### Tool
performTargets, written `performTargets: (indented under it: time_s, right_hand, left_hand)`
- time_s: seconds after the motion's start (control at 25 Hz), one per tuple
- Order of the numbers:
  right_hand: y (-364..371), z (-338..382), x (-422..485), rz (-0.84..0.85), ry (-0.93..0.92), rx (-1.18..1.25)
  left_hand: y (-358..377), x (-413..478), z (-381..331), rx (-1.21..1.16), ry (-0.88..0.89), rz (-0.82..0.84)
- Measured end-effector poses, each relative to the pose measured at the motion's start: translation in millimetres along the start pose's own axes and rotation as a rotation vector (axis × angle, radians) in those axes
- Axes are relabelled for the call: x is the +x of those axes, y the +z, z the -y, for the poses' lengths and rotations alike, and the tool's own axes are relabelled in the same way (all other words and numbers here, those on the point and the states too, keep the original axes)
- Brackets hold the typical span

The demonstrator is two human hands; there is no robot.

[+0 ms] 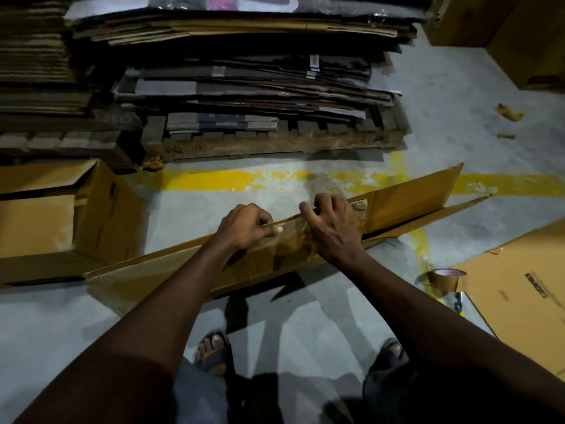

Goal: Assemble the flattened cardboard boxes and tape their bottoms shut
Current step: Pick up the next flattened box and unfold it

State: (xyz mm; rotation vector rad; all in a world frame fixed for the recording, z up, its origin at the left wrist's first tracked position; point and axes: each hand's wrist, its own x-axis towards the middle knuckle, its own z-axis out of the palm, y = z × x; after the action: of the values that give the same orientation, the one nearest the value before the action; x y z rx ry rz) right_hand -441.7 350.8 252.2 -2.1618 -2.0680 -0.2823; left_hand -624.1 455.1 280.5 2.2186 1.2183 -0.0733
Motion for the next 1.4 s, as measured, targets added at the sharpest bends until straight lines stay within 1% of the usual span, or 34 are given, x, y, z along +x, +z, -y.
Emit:
performTargets:
  time_s: [0.08,0.16,0.44,0.52,0.6,0.8,0.88,0.96,1.08,1.12,1.2,1.28,1.4]
  right_hand:
    - [0.9,-3.0,-1.4,-0.01,-0.001,-0.01]
    - [1.6,-4.6,-2.3,-0.006,-0.015,-0.013]
    - [2.2,-5.6,1.6,0.03,-0.007,0.01]
    - [2.1,-6.8,1.3,0.074,-0.022,0.002]
    - [1.0,-6.5,-0.2,0.118,-0.023,-0.004]
    - [-7.1,-6.0,2.8,0.098,-0.035,-0.063]
    - [-9.3,-6.8,5.1,0.092,-0.064,-0.081]
    - [-10.9,-7.6,5.4,0.11,-0.079,-0.017]
    - [-13.4,-7.6,-1.0,0.13,-0.129,0.099]
    - [-14.5,-8.2,-3.2,0.137,-0.161,0.101]
    - [-17.8,-10.8,-5.3,0.167,-0.214,0.088]
    - [-18.7,-15.5,-5.8,0.213,-0.225,0.102]
    - [-12.8,-23.2,-11.3,0.356,-0.247,0.113]
  left_hand:
    - [-0.7,0.1,0.9,-0.09,0.016,0.051]
    - [-1.0,0.3,2.2,-0.181,0.004,0.054]
    - [-3.1,0.4,-0.9,-0.326,-0.057,-0.045]
    - [-3.1,-0.1,-2.1,-0.347,-0.067,-0.065]
    - [-2.7,1.5,-2.6,-0.334,-0.034,-0.079]
    - [3.9,4.9,-5.7,-0.298,-0.015,-0.057]
    - [7.6,5.8,-6.4,-0.252,-0.001,-0.025]
    - [8.3,8.6,-3.2,-0.214,-0.005,-0.006]
    - [-0.2,15.2,5.1,-0.114,0.025,-0.03]
    - [-2.6,18.1,5.5,-0.043,0.061,-0.034]
    - [-3.5,22.1,-4.1,0.182,0.154,-0.025]
    - [5.4,26.1,-18.7,0.388,0.235,-0.011]
    - [17.7,36.6,-20.7,0.537,0.218,-0.03]
